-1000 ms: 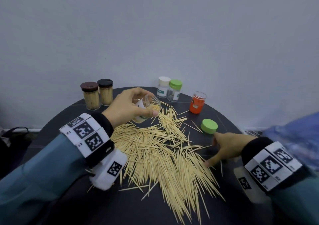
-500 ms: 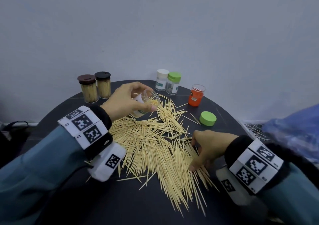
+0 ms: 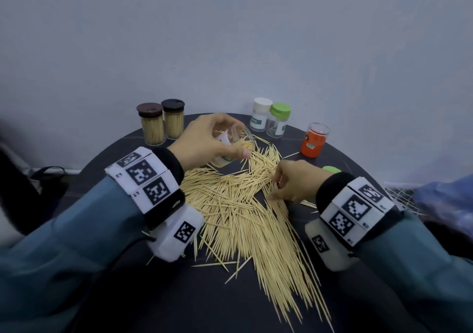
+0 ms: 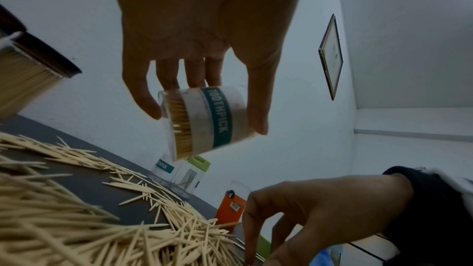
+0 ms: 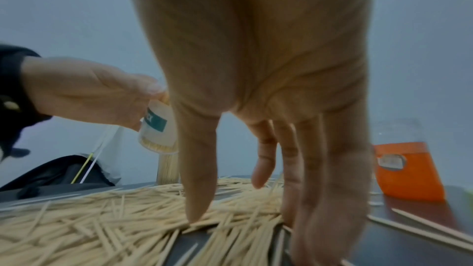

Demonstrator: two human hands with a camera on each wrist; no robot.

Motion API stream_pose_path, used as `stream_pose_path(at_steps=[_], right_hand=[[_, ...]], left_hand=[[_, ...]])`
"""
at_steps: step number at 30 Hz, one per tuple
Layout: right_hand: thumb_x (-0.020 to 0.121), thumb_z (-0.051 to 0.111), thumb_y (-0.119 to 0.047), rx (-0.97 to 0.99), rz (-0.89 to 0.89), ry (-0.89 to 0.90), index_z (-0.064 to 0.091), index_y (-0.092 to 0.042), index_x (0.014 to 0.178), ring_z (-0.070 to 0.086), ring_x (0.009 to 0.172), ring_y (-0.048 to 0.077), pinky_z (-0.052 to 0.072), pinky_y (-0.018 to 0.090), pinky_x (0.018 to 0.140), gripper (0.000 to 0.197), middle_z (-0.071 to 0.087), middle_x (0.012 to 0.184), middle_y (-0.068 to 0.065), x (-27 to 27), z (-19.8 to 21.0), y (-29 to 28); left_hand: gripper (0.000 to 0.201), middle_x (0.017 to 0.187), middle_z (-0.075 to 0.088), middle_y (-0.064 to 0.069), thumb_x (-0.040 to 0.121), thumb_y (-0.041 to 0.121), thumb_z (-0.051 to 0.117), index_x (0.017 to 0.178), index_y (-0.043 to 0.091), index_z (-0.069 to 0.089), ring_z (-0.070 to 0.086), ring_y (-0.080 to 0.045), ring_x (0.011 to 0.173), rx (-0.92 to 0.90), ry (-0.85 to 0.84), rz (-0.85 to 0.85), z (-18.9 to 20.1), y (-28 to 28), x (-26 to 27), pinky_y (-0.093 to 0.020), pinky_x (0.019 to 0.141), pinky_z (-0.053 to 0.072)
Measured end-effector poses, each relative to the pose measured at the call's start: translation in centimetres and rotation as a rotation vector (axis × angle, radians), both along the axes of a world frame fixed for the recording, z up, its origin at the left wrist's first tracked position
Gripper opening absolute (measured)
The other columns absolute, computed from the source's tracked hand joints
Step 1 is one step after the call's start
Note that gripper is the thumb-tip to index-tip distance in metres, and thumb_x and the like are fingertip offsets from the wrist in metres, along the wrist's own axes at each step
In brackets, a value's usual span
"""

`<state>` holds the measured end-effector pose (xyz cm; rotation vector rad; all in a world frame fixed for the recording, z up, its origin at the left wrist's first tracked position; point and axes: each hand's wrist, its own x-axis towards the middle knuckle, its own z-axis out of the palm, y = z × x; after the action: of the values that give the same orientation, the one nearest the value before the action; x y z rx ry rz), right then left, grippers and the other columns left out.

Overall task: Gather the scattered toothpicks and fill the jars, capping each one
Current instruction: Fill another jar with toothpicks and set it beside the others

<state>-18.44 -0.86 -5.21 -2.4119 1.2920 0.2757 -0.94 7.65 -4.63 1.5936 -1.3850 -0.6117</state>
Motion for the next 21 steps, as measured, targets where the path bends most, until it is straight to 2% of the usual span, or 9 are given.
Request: stream_pose_path(at_steps=[2, 4, 8, 11, 13, 16, 17, 19, 21], right_hand=[[0.081, 0.067, -0.040, -0.040, 0.016, 0.064, 0.051, -0.011, 0.110, 0.056, 0.085, 0.016, 0.052, 0.031, 0.077, 0.045, 0.055, 0.101, 0.003, -0.4, 0.5, 0.2], [0.082, 0.062, -0.049, -0.049, 0.032, 0.144, 0.056, -0.006, 0.110, 0.057, 0.079, 0.014, 0.050, 0.029, 0.075, 0.052, 0.060, 0.095, 0.004, -0.9, 0.7, 0.6], [0.073, 0.063, -0.060, 0.074, 0.031, 0.269, 0.057, -0.008, 0.111, 0.066, 0.084, 0.016, 0.054, 0.033, 0.084, 0.065, 0.067, 0.101, 0.006, -2.2, 0.5, 2.0], [0.067, 0.065, -0.065, 0.154, 0.039, 0.311, 0.054, -0.009, 0.111, 0.067, 0.076, 0.016, 0.056, 0.034, 0.082, 0.071, 0.068, 0.089, 0.004, -3.2, 0.6, 3.4], [0.066, 0.065, -0.066, 0.183, 0.049, 0.323, 0.056, -0.010, 0.104, 0.063, 0.068, 0.013, 0.056, 0.032, 0.079, 0.068, 0.064, 0.077, 0.000, -3.6, 0.4, 4.2], [0.062, 0.068, -0.067, 0.167, 0.090, 0.318, 0.056, -0.014, 0.076, 0.063, 0.067, 0.014, 0.056, 0.033, 0.079, 0.056, 0.061, 0.069, -0.002, -3.9, -0.1, 5.0], [0.061, 0.070, -0.066, 0.162, 0.103, 0.308, 0.054, -0.014, 0.072, 0.065, 0.069, 0.015, 0.056, 0.033, 0.078, 0.055, 0.062, 0.068, -0.003, -3.8, -0.2, 5.2], [0.063, 0.073, -0.060, 0.144, 0.135, 0.293, 0.051, -0.014, 0.069, 0.065, 0.072, 0.018, 0.056, 0.033, 0.077, 0.051, 0.059, 0.067, -0.003, -3.5, -0.5, 5.4], [0.070, 0.072, -0.053, 0.096, 0.180, 0.300, 0.047, -0.012, 0.072, 0.057, 0.076, 0.018, 0.051, 0.032, 0.075, 0.047, 0.053, 0.070, -0.004, -2.8, -0.4, 5.2]], left_hand=[[0.057, 0.110, 0.065, 0.006, 0.063, 0.031, 0.083, 0.115, 0.020, 0.061, 0.061, -0.011, 0.103, -0.007, 0.008, -0.005, 0.1, 0.0, -0.1, -0.025, 0.092, 0.047], [0.056, 0.110, 0.065, 0.007, 0.065, 0.031, 0.082, 0.115, 0.020, 0.061, 0.061, -0.008, 0.101, -0.011, 0.003, -0.011, 0.2, 0.1, -0.2, -0.019, 0.086, 0.046], [0.057, 0.113, 0.064, 0.005, 0.064, 0.031, 0.082, 0.116, 0.020, 0.060, 0.061, -0.011, 0.102, 0.000, -0.006, -0.020, 0.2, 0.2, -0.5, -0.023, 0.087, 0.047], [0.058, 0.113, 0.064, 0.005, 0.063, 0.032, 0.081, 0.116, 0.022, 0.060, 0.060, -0.011, 0.103, 0.010, -0.016, -0.023, 0.2, 0.2, -0.7, -0.021, 0.086, 0.045], [0.057, 0.113, 0.063, 0.005, 0.064, 0.031, 0.081, 0.116, 0.023, 0.060, 0.060, -0.010, 0.103, 0.014, -0.025, -0.021, 0.2, 0.2, -0.9, -0.021, 0.085, 0.045], [0.056, 0.112, 0.064, 0.007, 0.064, 0.031, 0.082, 0.115, 0.023, 0.060, 0.059, -0.010, 0.104, 0.023, -0.042, -0.017, 0.1, 0.2, -1.0, -0.024, 0.088, 0.044], [0.056, 0.112, 0.064, 0.007, 0.064, 0.031, 0.082, 0.115, 0.023, 0.061, 0.059, -0.011, 0.104, 0.025, -0.047, -0.016, 0.1, 0.2, -1.1, -0.026, 0.090, 0.045], [0.057, 0.113, 0.063, 0.007, 0.063, 0.031, 0.083, 0.115, 0.023, 0.061, 0.059, -0.012, 0.105, 0.031, -0.053, -0.012, -0.1, 0.2, -1.1, -0.030, 0.093, 0.046], [0.057, 0.114, 0.063, 0.007, 0.064, 0.031, 0.083, 0.115, 0.023, 0.061, 0.058, -0.012, 0.105, 0.034, -0.054, -0.007, -0.1, 0.2, -1.1, -0.029, 0.092, 0.045]])
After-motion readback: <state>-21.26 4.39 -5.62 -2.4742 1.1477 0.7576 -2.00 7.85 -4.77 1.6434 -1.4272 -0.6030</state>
